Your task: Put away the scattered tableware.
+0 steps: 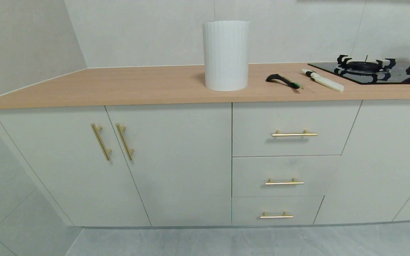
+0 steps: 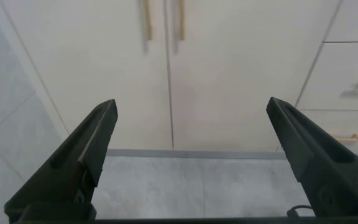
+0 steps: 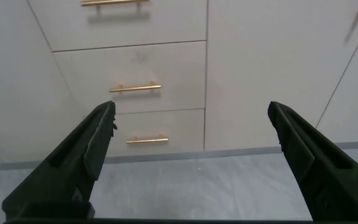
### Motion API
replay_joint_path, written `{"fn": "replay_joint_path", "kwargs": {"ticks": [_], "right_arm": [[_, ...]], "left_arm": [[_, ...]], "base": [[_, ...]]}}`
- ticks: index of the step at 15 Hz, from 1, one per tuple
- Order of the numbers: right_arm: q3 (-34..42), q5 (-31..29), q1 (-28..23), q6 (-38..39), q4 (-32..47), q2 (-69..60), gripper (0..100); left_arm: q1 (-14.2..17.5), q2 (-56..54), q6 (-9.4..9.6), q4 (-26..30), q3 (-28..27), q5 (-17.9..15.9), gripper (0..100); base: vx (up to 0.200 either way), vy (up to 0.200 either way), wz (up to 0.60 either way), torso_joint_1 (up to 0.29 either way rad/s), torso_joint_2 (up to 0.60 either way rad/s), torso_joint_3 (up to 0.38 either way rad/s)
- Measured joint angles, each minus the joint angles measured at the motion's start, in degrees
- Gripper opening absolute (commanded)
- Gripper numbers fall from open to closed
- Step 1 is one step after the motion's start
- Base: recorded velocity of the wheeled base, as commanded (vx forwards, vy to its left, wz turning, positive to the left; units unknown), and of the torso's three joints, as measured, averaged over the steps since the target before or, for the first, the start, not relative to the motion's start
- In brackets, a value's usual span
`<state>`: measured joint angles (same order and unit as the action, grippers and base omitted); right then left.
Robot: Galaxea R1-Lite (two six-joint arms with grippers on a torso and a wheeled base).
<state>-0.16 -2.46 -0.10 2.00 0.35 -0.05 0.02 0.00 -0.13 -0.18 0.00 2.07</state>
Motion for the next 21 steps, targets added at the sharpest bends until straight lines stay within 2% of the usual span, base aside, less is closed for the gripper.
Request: {"fn": "replay_joint_path", "kwargs": {"ticks": [5, 7, 21], "right_arm": [[0.00, 0.00, -0.04, 0.00, 0.00, 0.00, 100], [0.00, 0.00, -0.06, 0.00, 0.00, 0.00, 100], [-0.02, 0.11, -0.04, -1.07, -0.02, -0.02, 100]], "left_arm": [[-0.02, 0.00, -0.02, 0.02, 0.00, 0.00, 100], [-0.02, 0.00, -0.02, 0.02, 0.00, 0.00, 100], [-0.02, 0.00, -0.11, 0.02, 0.00, -0.07, 100]], "base": [[0.000, 0.000, 0.00, 0.000, 0.00, 0.000], [0.200, 0.000, 0.00, 0.000, -0.01, 0.002], [0.000, 0.000, 0.00, 0.000, 0.00, 0.000]]}}
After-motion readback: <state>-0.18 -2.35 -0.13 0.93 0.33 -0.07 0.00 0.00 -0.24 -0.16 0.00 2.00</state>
